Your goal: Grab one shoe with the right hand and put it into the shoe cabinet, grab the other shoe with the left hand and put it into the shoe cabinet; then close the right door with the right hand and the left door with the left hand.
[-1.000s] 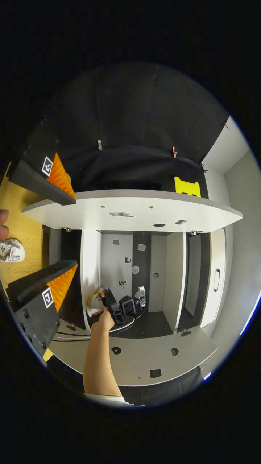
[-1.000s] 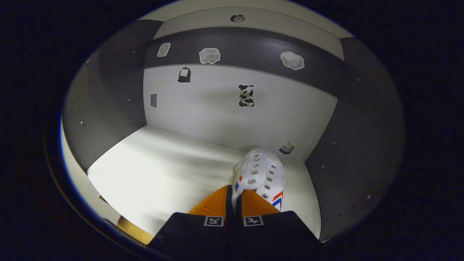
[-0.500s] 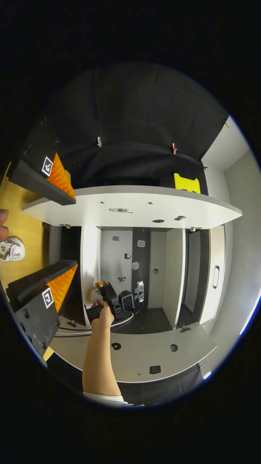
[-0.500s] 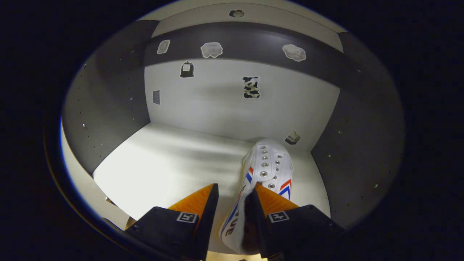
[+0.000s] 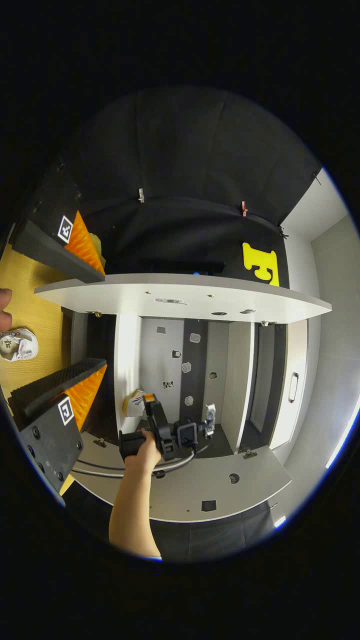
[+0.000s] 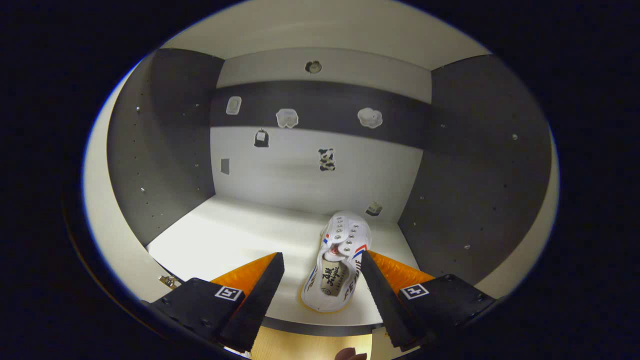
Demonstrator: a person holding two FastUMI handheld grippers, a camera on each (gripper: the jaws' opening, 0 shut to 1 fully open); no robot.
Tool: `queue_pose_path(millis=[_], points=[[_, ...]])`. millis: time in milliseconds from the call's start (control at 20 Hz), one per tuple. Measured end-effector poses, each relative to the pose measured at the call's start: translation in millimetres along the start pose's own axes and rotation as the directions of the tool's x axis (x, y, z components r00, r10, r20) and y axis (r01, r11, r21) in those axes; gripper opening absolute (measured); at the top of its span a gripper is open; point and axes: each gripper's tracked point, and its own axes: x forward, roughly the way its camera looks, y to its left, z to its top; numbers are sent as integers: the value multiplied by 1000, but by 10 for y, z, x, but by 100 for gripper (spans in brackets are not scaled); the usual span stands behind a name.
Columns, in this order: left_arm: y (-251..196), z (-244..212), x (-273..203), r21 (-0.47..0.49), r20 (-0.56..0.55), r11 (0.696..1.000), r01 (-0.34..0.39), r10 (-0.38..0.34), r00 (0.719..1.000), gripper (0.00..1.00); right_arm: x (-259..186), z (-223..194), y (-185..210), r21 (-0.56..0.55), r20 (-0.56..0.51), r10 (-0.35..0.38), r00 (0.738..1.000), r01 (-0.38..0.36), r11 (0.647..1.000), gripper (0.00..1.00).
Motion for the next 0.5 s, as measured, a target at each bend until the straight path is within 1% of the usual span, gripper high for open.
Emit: queue_pose_path(millis=[150,250,500], points=[[31,-82,-50,5,7,1000,8,-8,1000,95,-508,207,71,50,122,30,992,-37,998,98],[25,-180,-71,1,-1,1000,18,-18,1000,95,-904,268,110,87,177,48,983,-65,994,98],[-115,-541,-117,-13,-35,997,78,-79,996,95,-1929,349,-37,128,306,19,952,-61,990,98]])
